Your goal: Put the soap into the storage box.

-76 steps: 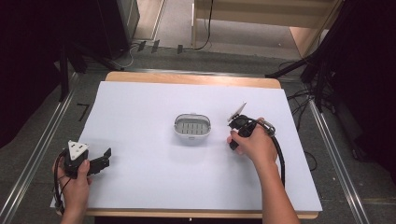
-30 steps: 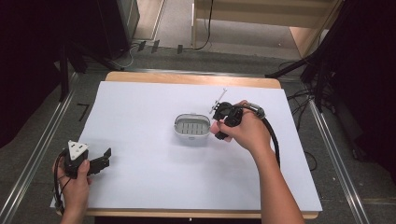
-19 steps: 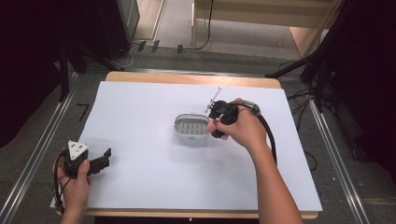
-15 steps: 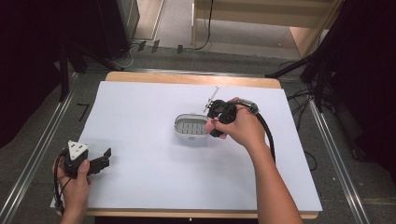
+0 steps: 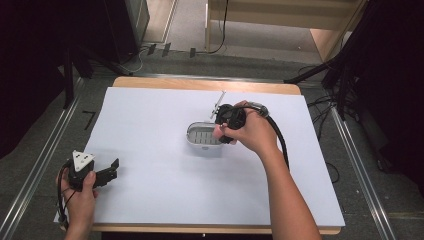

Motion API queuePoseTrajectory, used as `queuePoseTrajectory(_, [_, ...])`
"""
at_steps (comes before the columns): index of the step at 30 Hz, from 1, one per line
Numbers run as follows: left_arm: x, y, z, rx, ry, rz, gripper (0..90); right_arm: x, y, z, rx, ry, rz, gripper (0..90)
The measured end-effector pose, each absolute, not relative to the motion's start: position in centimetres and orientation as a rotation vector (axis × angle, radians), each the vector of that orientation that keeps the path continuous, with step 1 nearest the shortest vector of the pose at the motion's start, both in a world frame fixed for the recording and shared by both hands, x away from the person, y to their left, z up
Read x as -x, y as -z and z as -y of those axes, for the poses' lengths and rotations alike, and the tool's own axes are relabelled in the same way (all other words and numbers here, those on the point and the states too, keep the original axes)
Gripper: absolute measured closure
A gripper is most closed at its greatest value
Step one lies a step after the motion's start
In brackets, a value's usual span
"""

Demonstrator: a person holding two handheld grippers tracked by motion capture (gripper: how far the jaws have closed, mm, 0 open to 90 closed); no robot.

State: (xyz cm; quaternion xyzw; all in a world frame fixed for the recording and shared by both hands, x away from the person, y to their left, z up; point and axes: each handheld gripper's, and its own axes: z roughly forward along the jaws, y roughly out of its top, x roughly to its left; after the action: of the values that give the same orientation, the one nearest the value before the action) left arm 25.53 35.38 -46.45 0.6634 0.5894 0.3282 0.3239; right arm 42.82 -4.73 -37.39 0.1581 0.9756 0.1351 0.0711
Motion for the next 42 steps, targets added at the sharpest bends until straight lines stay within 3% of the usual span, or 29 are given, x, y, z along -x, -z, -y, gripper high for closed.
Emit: queuePoseTrajectory(42, [-25.5,46.5,-35.4,-1.740,-0.860,-1.545,13.7,-44.0,38.1,-0.2,-0.244,-0.409,-2.988,38.5])
